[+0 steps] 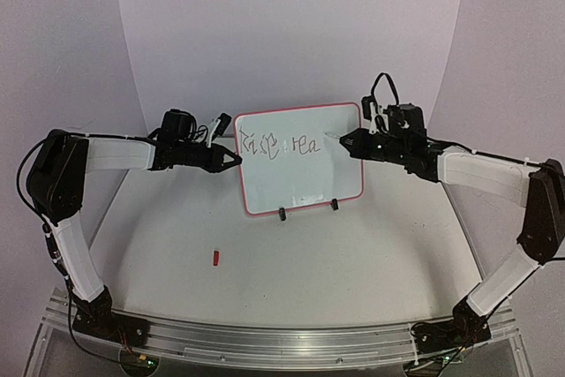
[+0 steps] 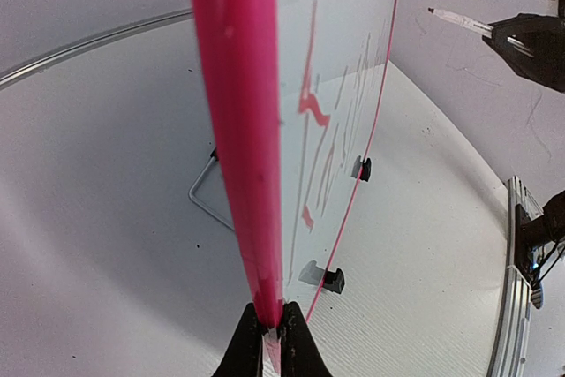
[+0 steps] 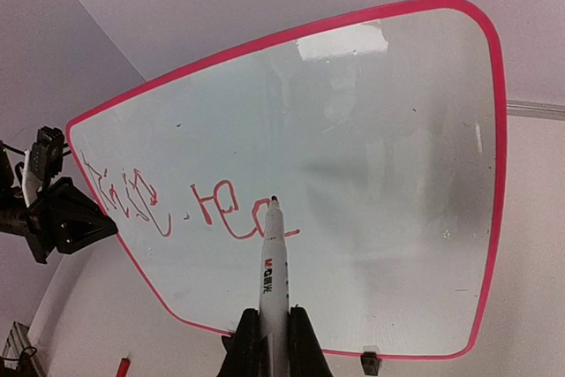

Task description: Write a sentence on the whiteboard

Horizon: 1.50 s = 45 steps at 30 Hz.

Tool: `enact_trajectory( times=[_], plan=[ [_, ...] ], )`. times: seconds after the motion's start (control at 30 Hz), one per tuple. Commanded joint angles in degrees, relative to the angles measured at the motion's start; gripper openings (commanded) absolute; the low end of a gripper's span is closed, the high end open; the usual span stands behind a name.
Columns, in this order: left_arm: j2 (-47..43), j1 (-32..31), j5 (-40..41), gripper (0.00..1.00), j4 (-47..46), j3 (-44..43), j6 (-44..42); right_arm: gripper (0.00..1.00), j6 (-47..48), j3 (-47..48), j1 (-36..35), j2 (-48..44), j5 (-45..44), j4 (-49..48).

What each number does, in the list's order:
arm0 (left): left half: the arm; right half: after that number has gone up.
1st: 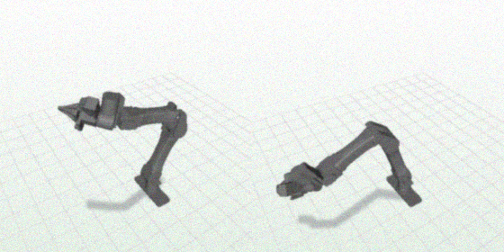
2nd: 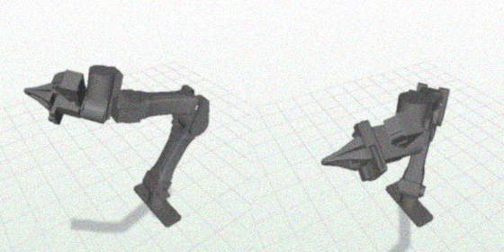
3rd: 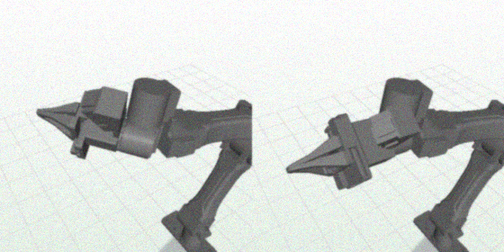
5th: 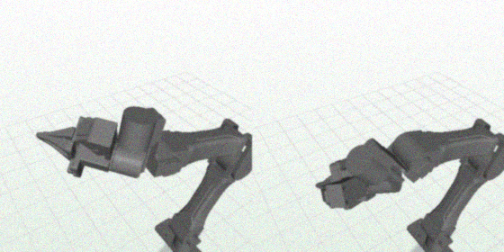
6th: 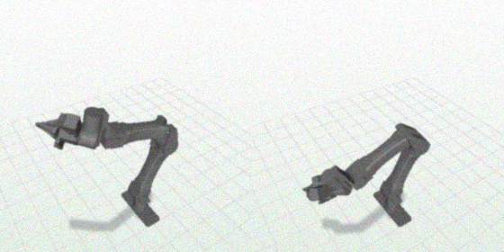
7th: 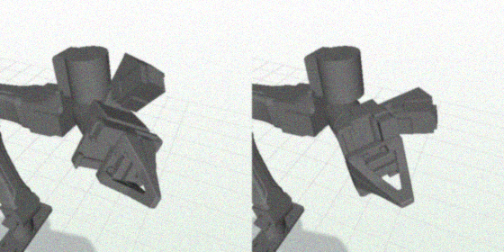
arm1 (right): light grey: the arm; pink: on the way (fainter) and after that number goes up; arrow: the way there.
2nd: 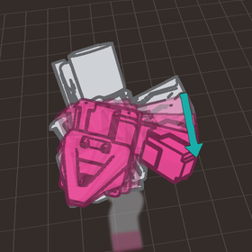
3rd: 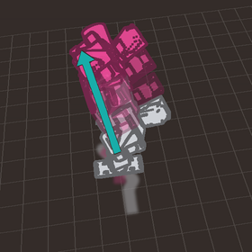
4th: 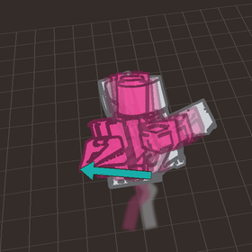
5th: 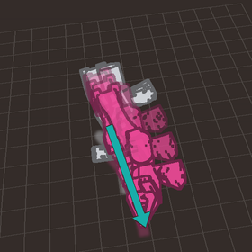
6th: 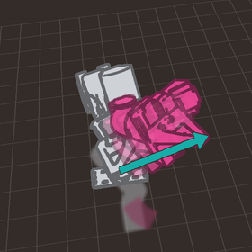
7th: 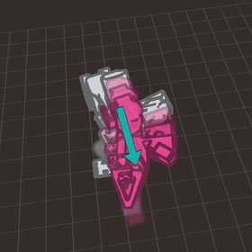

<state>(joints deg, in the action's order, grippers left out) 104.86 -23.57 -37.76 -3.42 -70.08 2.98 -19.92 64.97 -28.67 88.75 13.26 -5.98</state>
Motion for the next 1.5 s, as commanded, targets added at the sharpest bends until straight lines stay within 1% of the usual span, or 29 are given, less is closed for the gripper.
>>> enact_trajectory(
  times=[0.0,0.1,0.3,0.5,0.87,1.07,1.47],
  plan=[
    [-1.77,-0.21,2.94,0.0,2.1,-0.15,-2.1,0.0,0.14,3.23,0.1,2.84,2.49,-1.08],
    [-1.76,-0.17,3.04,0.0,2.1,-0.06,-2.17,0.0,-0.17,3.84,0.05,3.93,2.23,-1.38],
    [-1.68,-0.21,3.13,0.0,2.34,-0.14,-2.36,0.0,-1.14,4.0,0.05,5.12,-1.19,-1.4],
    [-1.68,-0.16,3.35,0.0,2.7,-0.4,-2.71,0.0,-1.01,4.69,0.1,6.48,-2.16,-1.37],
    [-1.59,-0.18,3.35,0.0,2.77,-0.65,-2.76,0.0,-0.1,6.29,0.06,9.22,2.94,-0.56],
    [-1.59,-0.18,3.39,0.0,2.88,-0.77,-2.8,0.0,-0.2,5.11,0.07,9.27,3.01,0.0],
    [-1.76,-0.16,3.39,0.0,2.98,-0.67,-2.81,0.0,0.35,3.06,0.09,6.31,-0.21,1.35]
  ],
)
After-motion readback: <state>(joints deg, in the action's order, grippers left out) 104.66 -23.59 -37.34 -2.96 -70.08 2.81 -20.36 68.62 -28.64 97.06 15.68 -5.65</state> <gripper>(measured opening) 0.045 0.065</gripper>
